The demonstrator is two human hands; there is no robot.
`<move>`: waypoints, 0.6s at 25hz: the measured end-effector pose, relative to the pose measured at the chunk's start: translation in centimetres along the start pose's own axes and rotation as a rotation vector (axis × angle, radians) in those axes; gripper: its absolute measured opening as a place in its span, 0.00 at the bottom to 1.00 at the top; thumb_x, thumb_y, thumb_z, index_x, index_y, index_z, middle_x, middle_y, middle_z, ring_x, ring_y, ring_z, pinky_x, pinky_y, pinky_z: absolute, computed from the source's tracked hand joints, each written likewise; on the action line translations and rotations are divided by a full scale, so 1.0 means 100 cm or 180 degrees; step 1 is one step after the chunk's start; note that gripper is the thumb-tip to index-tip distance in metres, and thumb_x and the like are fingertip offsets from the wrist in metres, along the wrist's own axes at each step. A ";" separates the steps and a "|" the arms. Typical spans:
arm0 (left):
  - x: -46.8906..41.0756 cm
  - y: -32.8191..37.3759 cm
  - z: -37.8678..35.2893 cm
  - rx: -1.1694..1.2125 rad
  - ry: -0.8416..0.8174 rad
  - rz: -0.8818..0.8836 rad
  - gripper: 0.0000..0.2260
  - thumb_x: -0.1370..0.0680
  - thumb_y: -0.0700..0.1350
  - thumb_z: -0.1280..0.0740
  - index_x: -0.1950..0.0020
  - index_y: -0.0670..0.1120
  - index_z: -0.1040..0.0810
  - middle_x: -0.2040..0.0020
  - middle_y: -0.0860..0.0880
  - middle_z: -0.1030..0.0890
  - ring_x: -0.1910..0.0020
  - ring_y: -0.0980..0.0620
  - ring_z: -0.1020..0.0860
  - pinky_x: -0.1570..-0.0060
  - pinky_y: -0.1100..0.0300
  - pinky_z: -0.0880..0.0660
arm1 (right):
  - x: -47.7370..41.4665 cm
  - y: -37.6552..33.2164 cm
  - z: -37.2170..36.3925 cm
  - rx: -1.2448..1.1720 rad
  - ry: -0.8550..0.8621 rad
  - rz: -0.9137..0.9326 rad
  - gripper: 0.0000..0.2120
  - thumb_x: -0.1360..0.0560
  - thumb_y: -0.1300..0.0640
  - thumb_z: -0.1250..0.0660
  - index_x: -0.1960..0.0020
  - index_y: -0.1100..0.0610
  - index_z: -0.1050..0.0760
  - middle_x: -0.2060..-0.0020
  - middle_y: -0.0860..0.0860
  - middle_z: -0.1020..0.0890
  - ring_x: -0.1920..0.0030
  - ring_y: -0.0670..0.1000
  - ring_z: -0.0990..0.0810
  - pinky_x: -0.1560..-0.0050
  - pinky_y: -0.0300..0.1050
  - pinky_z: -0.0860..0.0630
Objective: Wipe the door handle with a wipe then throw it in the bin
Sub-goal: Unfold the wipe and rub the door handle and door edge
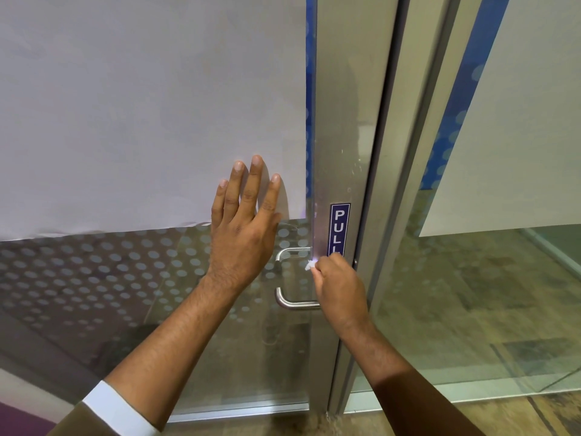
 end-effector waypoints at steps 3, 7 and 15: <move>0.000 0.002 0.002 0.0016 -0.0072 -0.0022 0.29 0.14 0.47 0.30 0.15 0.43 0.34 0.14 0.36 0.39 0.14 0.35 0.43 0.16 0.39 0.45 | -0.003 0.011 0.015 -0.0992 0.0113 -0.0473 0.06 0.24 0.59 0.22 0.56 0.55 0.19 0.58 0.50 0.19 0.62 0.47 0.19 0.59 0.48 0.19; -0.003 0.006 0.008 0.0091 -0.0144 0.0009 0.27 0.15 0.43 0.29 0.17 0.43 0.31 0.15 0.36 0.38 0.15 0.34 0.40 0.18 0.37 0.41 | -0.018 0.005 0.044 -0.2265 0.0300 -0.0941 0.08 0.23 0.58 0.24 0.55 0.47 0.20 0.56 0.49 0.15 0.59 0.46 0.15 0.57 0.42 0.18; 0.049 0.035 -0.010 0.3414 -0.1294 0.2550 0.10 0.14 0.49 0.30 0.49 0.46 0.11 0.54 0.44 0.12 0.60 0.57 0.23 0.55 0.56 0.27 | -0.024 -0.009 0.051 -0.4379 -0.0160 -0.1535 0.09 0.28 0.61 0.24 0.50 0.60 0.20 0.59 0.56 0.17 0.65 0.49 0.24 0.66 0.38 0.26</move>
Point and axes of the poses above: each hand's wrist, its own x-axis away from the middle knuckle, its own z-axis out of the back of the hand, y = z × x, the point moved 8 cm from there along -x, towards the middle knuckle
